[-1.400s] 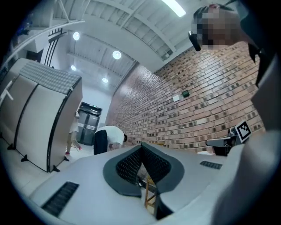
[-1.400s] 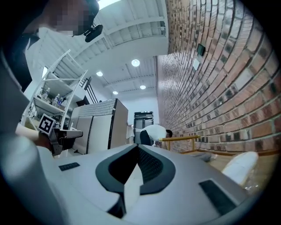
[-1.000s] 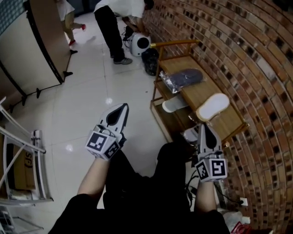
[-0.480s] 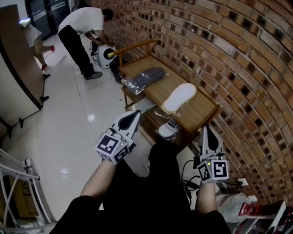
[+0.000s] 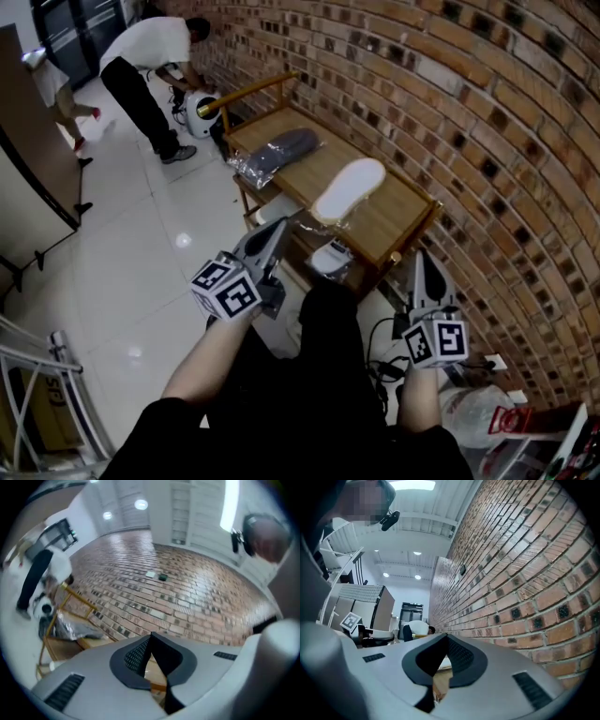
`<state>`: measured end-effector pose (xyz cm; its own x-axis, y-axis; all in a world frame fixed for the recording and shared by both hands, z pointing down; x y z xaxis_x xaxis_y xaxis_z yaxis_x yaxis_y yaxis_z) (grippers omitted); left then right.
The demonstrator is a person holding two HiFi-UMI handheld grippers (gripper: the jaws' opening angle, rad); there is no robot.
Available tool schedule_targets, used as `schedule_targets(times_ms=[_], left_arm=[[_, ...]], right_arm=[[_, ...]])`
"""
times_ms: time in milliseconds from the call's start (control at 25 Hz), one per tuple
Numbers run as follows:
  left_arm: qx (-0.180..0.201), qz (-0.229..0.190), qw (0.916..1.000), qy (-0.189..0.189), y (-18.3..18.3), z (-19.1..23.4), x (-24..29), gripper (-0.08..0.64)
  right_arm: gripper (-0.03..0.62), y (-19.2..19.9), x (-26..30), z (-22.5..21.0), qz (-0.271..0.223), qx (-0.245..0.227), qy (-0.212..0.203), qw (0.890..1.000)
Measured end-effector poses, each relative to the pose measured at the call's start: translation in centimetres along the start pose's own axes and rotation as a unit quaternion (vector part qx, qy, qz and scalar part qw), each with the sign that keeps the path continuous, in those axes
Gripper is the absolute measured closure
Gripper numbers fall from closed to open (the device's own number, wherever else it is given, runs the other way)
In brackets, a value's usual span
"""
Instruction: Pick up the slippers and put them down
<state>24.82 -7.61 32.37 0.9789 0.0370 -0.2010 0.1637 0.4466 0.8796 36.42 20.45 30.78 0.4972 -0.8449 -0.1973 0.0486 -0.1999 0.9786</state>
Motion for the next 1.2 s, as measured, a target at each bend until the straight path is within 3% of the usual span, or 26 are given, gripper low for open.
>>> schedule_targets(times_ms=[40,120,200,240,360,400,440,560,720,960,1120,1200], left_arm=[[-0.075,-0.018,0.9970,-0.001,0.1,0.7,0.0,0.560],[-0.216,-0.048,0.9752,-0.007,0.5,2.0,-0.1,0.560],[-0.294,-0.055,0.9540,-0.014,1.6,2.8,-0.1,0.560],[-0.302,-0.047,0.9518,-0.029,2.2,3.3,-0.3,0.560],[-0.274,-0.005,0.9573,-0.093,4.3,4.7,-0.6,0.539],[-0.277,0.002,0.9564,-0.092,4.9,4.9,-0.2,0.436],[-0.286,0.009,0.9544,-0.086,5.4,5.0,0.4,0.378],[-0.329,0.032,0.9409,-0.074,7.2,5.2,2.4,0.306],[-0.355,0.057,0.9289,-0.090,9.2,6.1,4.8,0.255],[-0.391,0.075,0.9130,-0.090,10.2,7.6,8.4,0.253],[-0.404,0.092,0.9025,-0.119,11.1,8.3,9.6,0.253],[-0.405,0.096,0.8995,-0.131,11.4,8.5,9.7,0.310]], right_arm=[[0.583,0.1,0.2,0.2,0.002,0.001,-0.004,1.000],[0.584,0.2,0.5,0.4,0.003,0.001,-0.011,1.000],[0.584,0.3,0.5,0.5,0.004,0.000,-0.011,1.000],[0.583,0.3,0.5,0.5,0.006,0.000,-0.010,1.000],[0.583,0.5,0.3,0.4,0.012,-0.002,-0.004,1.000],[0.584,0.6,0.2,0.4,0.015,-0.002,-0.002,1.000],[0.584,0.7,0.2,0.3,0.017,-0.003,0.000,1.000],[0.583,0.8,-0.1,-0.2,0.021,-0.004,0.008,1.000],[0.584,1.3,-0.4,-1.0,0.030,-0.001,0.018,0.999],[0.584,2.8,-0.8,-1.9,0.048,0.007,0.031,0.998],[0.584,3.1,-0.9,-2.4,0.051,0.009,0.038,0.998],[0.583,3.1,-1.0,-2.5,0.052,0.009,0.039,0.998]])
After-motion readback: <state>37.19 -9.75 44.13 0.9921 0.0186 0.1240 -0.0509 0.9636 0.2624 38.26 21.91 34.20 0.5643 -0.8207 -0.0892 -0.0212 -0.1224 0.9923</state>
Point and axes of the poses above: the fingertips, and each gripper's own axes: x forward along the fingers, z to its left, y out of its underside, the point moved 6 cm from there along -x, backward along the fingers, and after that the axes turned 4 degrees about -y, right-handed, at the moved point
